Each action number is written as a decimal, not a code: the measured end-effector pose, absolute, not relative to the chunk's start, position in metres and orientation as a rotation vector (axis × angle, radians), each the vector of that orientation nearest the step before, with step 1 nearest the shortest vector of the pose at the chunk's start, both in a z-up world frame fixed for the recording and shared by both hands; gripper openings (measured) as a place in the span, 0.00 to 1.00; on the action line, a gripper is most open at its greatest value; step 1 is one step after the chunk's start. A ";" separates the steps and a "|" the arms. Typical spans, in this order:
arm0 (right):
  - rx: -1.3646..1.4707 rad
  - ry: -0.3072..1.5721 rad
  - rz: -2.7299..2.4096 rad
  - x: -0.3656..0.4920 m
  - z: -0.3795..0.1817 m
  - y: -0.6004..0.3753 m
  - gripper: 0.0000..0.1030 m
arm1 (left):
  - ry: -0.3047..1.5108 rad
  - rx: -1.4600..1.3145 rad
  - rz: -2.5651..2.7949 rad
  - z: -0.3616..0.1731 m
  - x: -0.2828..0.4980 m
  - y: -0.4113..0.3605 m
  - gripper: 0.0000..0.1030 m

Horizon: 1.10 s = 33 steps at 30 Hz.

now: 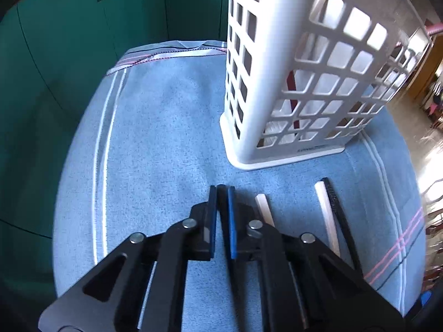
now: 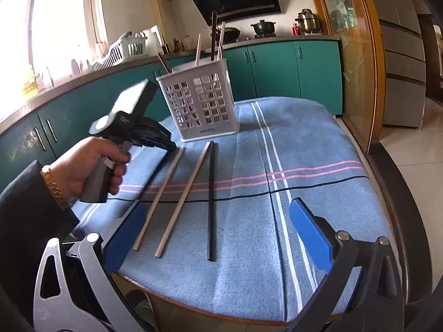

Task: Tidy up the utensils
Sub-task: 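Grasp a black chopstick with the left tool and lift while the right tool lowers to another black chopstick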

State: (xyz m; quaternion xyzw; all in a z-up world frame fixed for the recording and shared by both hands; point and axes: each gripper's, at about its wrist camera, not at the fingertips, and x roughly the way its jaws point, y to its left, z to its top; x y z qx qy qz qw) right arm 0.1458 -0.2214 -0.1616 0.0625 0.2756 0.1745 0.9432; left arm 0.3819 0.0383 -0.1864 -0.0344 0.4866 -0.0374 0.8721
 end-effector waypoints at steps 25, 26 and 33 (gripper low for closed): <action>-0.264 1.032 0.302 0.356 -0.188 -0.114 0.58 | 0.481 -0.144 -0.246 0.031 0.237 0.100 0.06; -0.285 1.040 0.298 0.358 -0.190 -0.108 0.58 | 0.481 -0.146 -0.248 0.035 0.232 0.102 0.06; -0.199 1.061 0.311 0.386 -0.191 -0.101 0.30 | 0.490 -0.155 -0.256 0.031 0.235 0.107 0.06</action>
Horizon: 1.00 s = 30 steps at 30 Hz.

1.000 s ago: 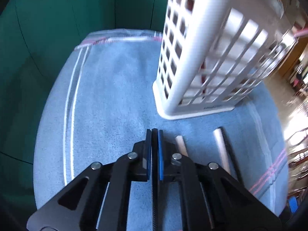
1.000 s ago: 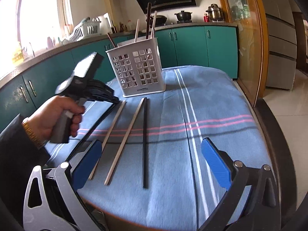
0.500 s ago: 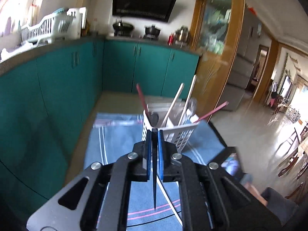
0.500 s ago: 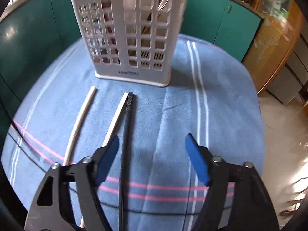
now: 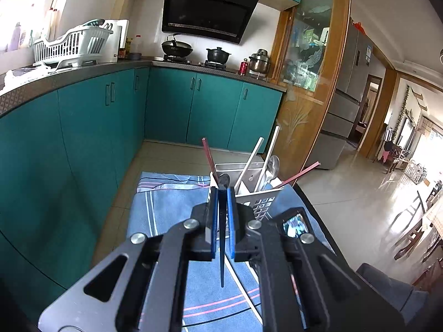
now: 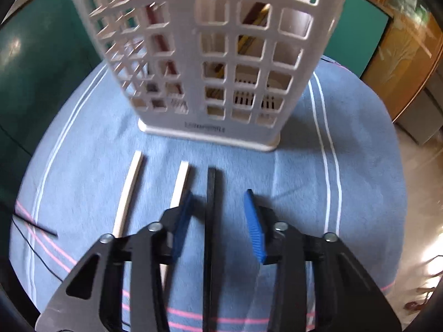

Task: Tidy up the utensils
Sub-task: 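Grasp a black chopstick with the left tool and lift while the right tool lowers to another black chopstick, then carry the black chopstick above the caddy with the left tool while the right tool lifts its black chopstick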

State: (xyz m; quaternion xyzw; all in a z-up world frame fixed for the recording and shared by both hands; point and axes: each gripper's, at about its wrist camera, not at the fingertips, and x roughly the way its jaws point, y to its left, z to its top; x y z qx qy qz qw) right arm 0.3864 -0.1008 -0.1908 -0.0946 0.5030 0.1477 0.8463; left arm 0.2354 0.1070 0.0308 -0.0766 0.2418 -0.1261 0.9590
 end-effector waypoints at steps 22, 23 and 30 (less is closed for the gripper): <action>0.008 0.723 0.396 0.256 -0.062 -0.169 0.06 | 0.524 -0.046 -0.298 0.030 0.222 0.077 0.06; 0.014 0.710 0.397 0.254 -0.054 -0.170 0.06 | 0.522 -0.039 -0.298 0.030 0.221 0.075 0.06; 0.039 0.599 0.418 0.209 -0.002 -0.185 0.06 | 0.517 0.005 -0.307 0.035 0.210 0.064 0.06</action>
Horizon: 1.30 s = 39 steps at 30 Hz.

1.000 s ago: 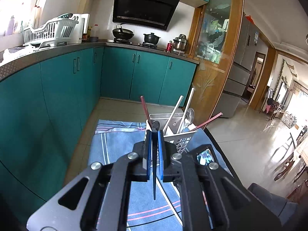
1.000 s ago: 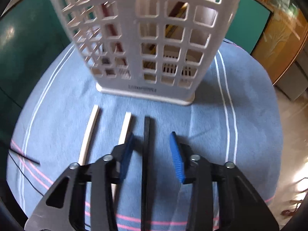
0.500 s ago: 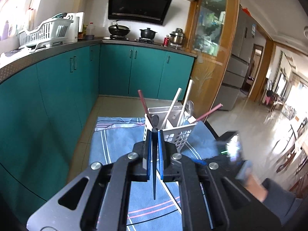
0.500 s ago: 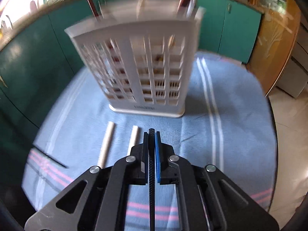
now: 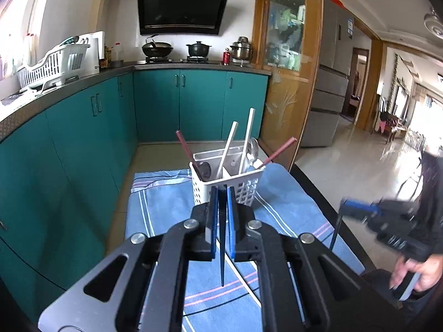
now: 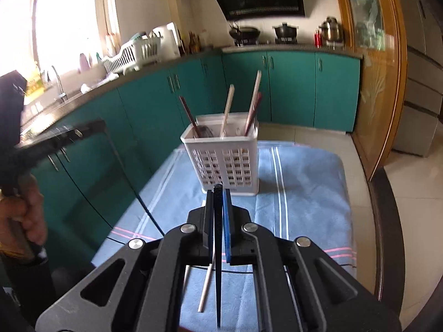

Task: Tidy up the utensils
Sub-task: 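Carry the black chopstick above the caddy with the left tool while the right tool lifts its black chopstick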

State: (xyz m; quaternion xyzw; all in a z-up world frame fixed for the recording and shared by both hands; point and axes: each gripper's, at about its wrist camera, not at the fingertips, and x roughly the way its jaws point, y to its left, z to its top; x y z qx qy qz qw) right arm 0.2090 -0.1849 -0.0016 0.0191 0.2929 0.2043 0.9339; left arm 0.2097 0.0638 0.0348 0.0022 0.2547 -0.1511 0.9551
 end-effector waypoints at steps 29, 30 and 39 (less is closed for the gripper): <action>-0.069 0.406 0.411 0.210 0.112 -0.157 0.06 | 0.501 -0.028 -0.299 0.041 0.202 0.081 0.06; -0.080 0.385 0.408 0.217 0.124 -0.152 0.06 | 0.501 -0.035 -0.294 0.041 0.202 0.084 0.06; -0.084 0.289 0.329 0.299 0.169 -0.125 0.06 | 0.508 -0.075 -0.265 0.039 0.207 0.106 0.06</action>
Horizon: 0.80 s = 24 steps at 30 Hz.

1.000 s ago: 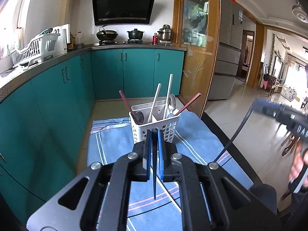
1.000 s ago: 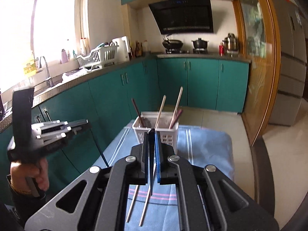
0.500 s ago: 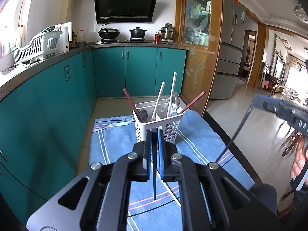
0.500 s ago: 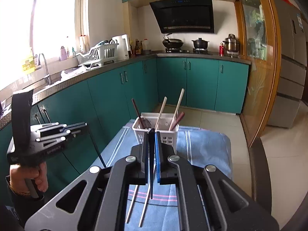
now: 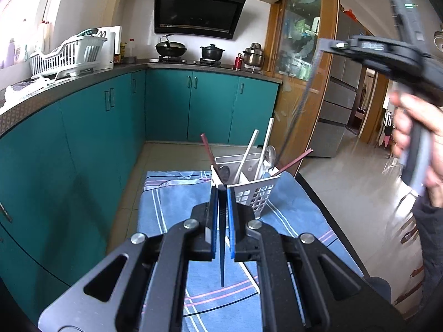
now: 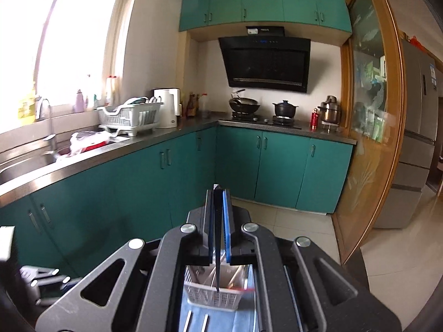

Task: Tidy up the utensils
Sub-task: 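Carry the black chopstick above the caddy with the left tool while the right tool lifts its black chopstick, then lower the black chopsticks into the caddy with both tools and open them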

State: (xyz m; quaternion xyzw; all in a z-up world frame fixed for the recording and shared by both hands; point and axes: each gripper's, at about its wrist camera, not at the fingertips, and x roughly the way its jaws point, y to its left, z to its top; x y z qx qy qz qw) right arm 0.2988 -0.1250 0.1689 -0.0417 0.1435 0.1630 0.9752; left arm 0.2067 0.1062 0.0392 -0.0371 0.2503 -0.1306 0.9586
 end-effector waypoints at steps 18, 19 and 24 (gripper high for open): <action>0.046 0.433 0.241 0.383 0.062 -0.141 0.53 | 0.529 -0.090 -0.244 0.033 0.218 0.113 0.06; 0.050 0.406 0.241 0.375 0.066 -0.144 0.56 | 0.532 -0.088 -0.243 0.032 0.218 0.113 0.06; 0.101 0.183 0.259 0.276 0.063 -0.185 0.93 | 0.544 -0.080 -0.232 0.027 0.220 0.108 0.06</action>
